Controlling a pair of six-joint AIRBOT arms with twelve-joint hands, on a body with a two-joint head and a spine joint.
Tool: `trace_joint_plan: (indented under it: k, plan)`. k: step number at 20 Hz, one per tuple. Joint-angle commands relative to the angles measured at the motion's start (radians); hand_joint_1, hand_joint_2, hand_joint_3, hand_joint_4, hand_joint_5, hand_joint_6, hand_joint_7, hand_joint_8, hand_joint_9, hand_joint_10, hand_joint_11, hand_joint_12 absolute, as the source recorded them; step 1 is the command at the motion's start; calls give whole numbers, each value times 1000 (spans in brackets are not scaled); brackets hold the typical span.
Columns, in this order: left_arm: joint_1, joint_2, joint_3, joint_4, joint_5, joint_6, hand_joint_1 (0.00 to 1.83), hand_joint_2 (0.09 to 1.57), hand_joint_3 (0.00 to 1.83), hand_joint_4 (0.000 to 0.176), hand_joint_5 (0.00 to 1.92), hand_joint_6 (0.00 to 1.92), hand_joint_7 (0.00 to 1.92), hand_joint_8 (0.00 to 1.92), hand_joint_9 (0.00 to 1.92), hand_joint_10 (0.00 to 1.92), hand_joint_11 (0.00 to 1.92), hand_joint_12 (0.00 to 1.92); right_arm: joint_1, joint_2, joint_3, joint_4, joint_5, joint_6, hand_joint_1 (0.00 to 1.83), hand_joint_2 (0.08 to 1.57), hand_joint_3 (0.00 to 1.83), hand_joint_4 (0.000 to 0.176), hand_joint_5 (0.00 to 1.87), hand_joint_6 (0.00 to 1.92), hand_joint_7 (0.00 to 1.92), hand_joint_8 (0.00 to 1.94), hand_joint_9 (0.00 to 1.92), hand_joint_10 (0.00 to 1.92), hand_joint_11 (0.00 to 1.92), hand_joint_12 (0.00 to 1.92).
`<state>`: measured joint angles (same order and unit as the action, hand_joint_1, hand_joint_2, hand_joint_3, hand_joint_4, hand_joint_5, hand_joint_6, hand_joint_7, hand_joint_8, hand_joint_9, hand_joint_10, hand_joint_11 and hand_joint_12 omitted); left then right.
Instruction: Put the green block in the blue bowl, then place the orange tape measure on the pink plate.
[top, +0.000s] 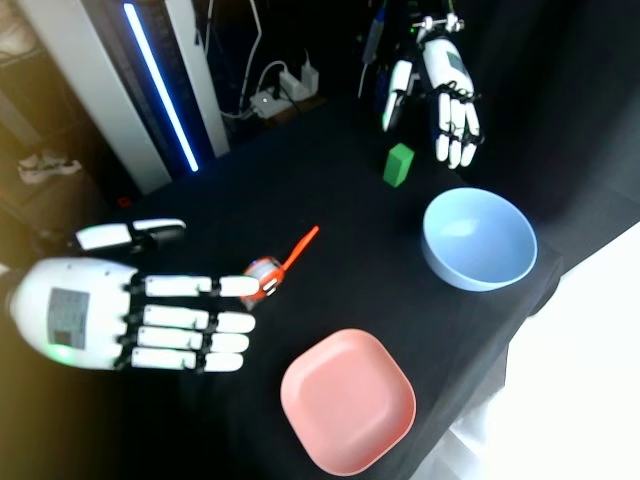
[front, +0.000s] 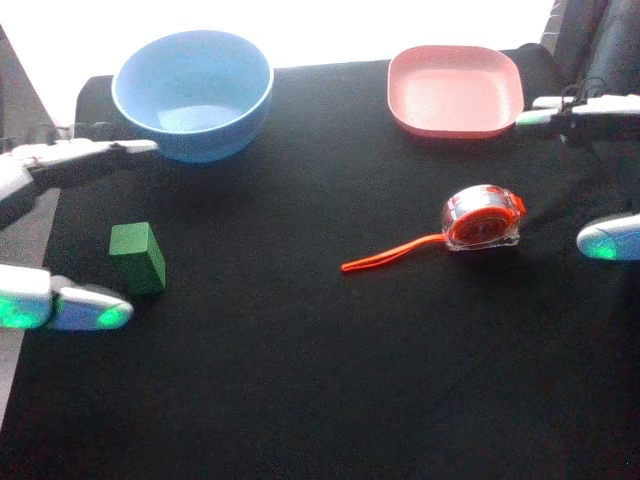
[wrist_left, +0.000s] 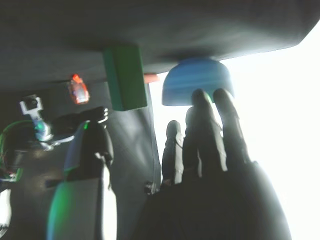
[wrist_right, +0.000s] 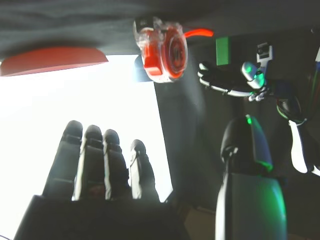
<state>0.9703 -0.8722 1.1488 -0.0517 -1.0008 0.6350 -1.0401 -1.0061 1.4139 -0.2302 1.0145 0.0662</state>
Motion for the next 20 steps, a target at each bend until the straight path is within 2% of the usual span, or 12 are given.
trace_joint_plan:
  k: [1,3,4,5,11,12,13,14,15,16,19,20]
  plan:
    - [-32,-5,11,10,-57,-6,922,927,3,26,268,1,296,1,325,6,144,424,6,-1,7,45,108,6,822,1012,1,78,371,1,187,0,275,6,0,968]
    - [-95,-17,29,79,20,-6,931,943,0,40,314,0,361,1,419,2,172,567,6,-3,10,45,108,6,807,1015,1,80,382,1,199,1,266,2,0,748]
    - [-113,-21,35,101,49,-5,940,960,0,27,363,0,442,0,495,14,194,711,6,-3,10,45,108,6,805,1018,1,82,379,0,195,1,243,9,0,659]
    - [-133,-23,41,124,83,-5,947,991,0,0,429,0,572,18,581,41,149,920,6,-3,11,45,108,6,831,1019,0,73,385,1,197,1,247,7,0,724]
    - [-178,-29,58,161,140,-5,1139,1102,3,0,575,5,798,51,664,95,1,1248,6,-5,11,45,105,6,866,1060,2,98,375,1,203,1,242,2,0,687]
    - [-181,-30,59,161,140,-5,1282,1179,0,0,644,7,793,1052,719,202,37,1374,6,-5,11,45,105,6,885,1069,5,103,367,0,201,0,237,0,0,685]
    - [-183,-33,61,161,140,-5,1301,1211,0,0,748,4,763,1291,640,791,216,1602,6,-5,11,45,105,6,878,1083,5,103,362,0,197,0,249,3,0,707]
    - [-186,-37,63,161,134,-5,1237,1217,0,0,728,912,846,1372,670,1124,409,1673,6,-5,11,46,105,6,870,1090,5,96,362,0,196,0,245,1,0,708]
    - [-192,-39,65,161,128,-5,1229,1198,0,0,828,953,833,1442,679,1306,480,1782,6,-5,11,46,105,6,883,1094,3,93,368,1,208,2,248,1,0,679]
    - [-205,-39,68,161,123,-5,1238,1161,0,0,1007,773,826,1417,687,1319,519,1763,6,-5,11,46,105,6,876,1100,4,98,368,0,212,2,246,0,0,677]
    - [-278,-32,85,176,82,-3,1222,1110,1,0,1078,812,911,1129,847,933,701,1448,6,-4,12,48,104,6,880,1107,2,102,371,0,216,0,266,3,0,630]
    - [-320,-28,92,187,79,6,1350,1070,0,0,1013,876,1136,648,1024,1064,823,1355,6,-4,13,48,104,6,874,1116,2,98,360,0,214,0,266,2,0,615]
